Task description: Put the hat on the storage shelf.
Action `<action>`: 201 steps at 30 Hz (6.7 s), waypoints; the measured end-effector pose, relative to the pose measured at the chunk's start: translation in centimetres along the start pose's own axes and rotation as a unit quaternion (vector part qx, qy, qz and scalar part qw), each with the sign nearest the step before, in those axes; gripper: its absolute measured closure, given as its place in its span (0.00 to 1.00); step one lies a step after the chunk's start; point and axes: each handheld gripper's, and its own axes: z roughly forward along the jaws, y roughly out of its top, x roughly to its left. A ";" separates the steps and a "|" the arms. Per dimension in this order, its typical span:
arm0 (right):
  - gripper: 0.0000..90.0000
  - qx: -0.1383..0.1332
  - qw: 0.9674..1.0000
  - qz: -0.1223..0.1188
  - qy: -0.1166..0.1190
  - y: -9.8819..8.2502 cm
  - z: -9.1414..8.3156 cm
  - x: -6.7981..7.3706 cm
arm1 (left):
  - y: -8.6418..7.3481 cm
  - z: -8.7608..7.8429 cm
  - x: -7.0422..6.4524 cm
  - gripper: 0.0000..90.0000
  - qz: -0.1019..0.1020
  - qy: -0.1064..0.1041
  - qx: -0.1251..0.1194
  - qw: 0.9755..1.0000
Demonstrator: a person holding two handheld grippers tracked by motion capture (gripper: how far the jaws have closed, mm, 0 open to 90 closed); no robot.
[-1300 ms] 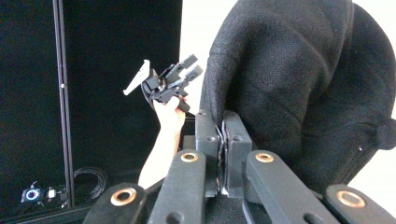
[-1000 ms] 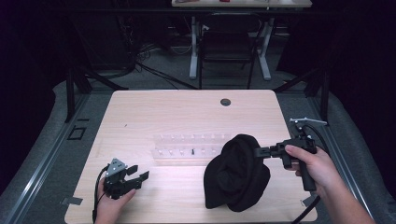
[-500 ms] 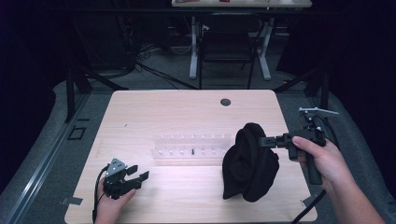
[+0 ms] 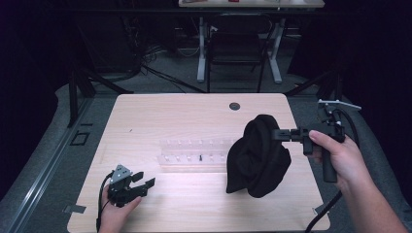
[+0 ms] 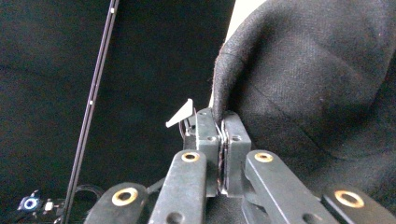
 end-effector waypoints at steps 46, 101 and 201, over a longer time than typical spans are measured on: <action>0.98 -0.036 0.999 -0.015 -0.003 5.1 1.7 3.2 | 0.1 -0.1 0.3 0.48 0.001 -0.001 0.001 1.000; 0.98 0.017 0.999 -0.034 -0.024 9.2 12.0 3.4 | 0.0 0.0 0.6 0.48 -0.003 -0.002 0.001 1.000; 0.97 0.009 0.999 -0.010 0.038 7.6 15.3 3.1 | 10.1 4.7 -11.7 0.84 0.127 -0.075 -0.037 0.988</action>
